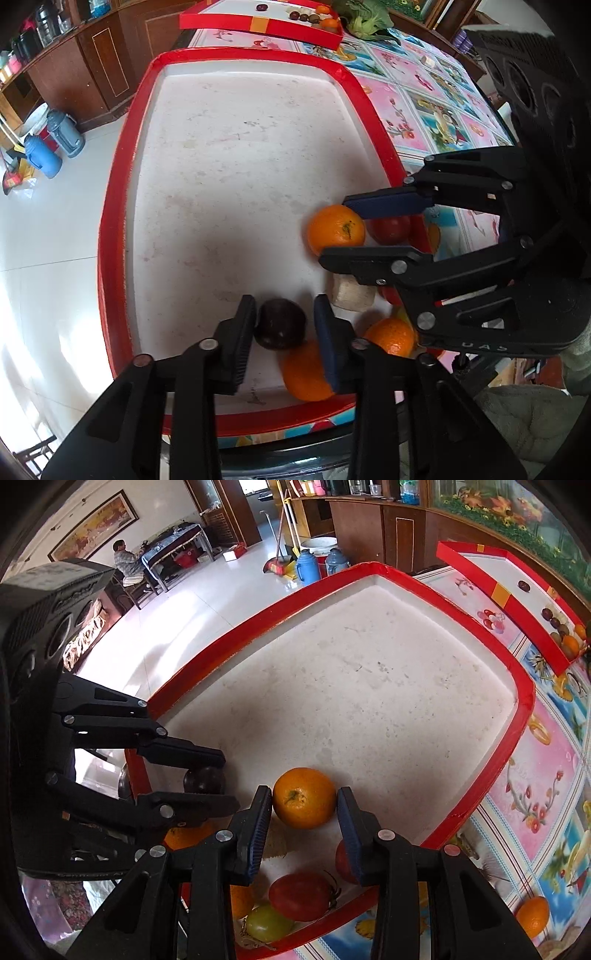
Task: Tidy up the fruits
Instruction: 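Lower the orange into the tray and open the right tool while the left tool holds the plum, then open the left tool to drop the plum into the tray, then move the left tool to a small round beige cake while the right tool approaches a beige cylindrical cake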
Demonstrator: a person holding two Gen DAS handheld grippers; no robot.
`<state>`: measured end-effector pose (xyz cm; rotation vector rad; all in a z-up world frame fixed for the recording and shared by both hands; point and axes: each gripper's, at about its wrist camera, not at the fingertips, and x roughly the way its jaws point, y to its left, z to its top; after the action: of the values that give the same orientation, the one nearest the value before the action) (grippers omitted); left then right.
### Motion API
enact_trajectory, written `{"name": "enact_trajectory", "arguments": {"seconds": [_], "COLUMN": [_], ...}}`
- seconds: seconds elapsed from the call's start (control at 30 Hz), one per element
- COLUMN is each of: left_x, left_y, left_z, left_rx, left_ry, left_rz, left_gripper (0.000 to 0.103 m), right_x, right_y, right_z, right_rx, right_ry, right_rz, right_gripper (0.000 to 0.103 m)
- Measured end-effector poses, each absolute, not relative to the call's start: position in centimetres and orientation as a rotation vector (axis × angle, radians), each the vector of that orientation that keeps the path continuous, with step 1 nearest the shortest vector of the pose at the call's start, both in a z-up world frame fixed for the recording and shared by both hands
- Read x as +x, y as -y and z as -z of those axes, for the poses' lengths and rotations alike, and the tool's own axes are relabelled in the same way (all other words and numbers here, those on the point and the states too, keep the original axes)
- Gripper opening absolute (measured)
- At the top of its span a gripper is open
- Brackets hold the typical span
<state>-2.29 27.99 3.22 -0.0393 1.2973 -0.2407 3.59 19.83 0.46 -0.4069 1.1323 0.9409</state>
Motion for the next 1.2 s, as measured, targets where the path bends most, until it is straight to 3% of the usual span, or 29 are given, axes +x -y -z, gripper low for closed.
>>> {"name": "enact_trajectory", "arguments": {"seconds": [0.07, 0.3, 0.43, 0.8, 1.2], "left_x": [-2.5, -2.9, -3.3, -4.3, -3.5], "left_y": [-27.9, -27.8, -27.9, -24.7, -18.9], "left_z": [-3.3, -4.1, -5.1, -7.4, -7.9], "left_rx": [-0.036, -0.038, -0.047, -0.005, 0.086], "left_ry": [-1.296, -1.286, -1.268, -1.242, -1.224], "left_rz": [0.242, 0.228, 0.21, 0.244, 0.316], "left_gripper": [0.045, 0.045, 0.053, 0.057, 0.057], "right_x": [3.4, 2.8, 2.6, 1.4, 0.0], "right_y": [-19.8, -18.9, -17.4, -9.9, -0.9], "right_z": [-0.5, -1.7, -2.9, -4.9, -4.7], "right_rx": [-0.414, -0.393, -0.353, -0.223, -0.163], "right_ry": [-1.129, -1.102, -1.076, -1.063, -1.098], "right_rz": [-0.932, -0.928, -0.925, -0.826, -0.655], "right_gripper": [0.038, 0.038, 0.041, 0.054, 0.055]}}
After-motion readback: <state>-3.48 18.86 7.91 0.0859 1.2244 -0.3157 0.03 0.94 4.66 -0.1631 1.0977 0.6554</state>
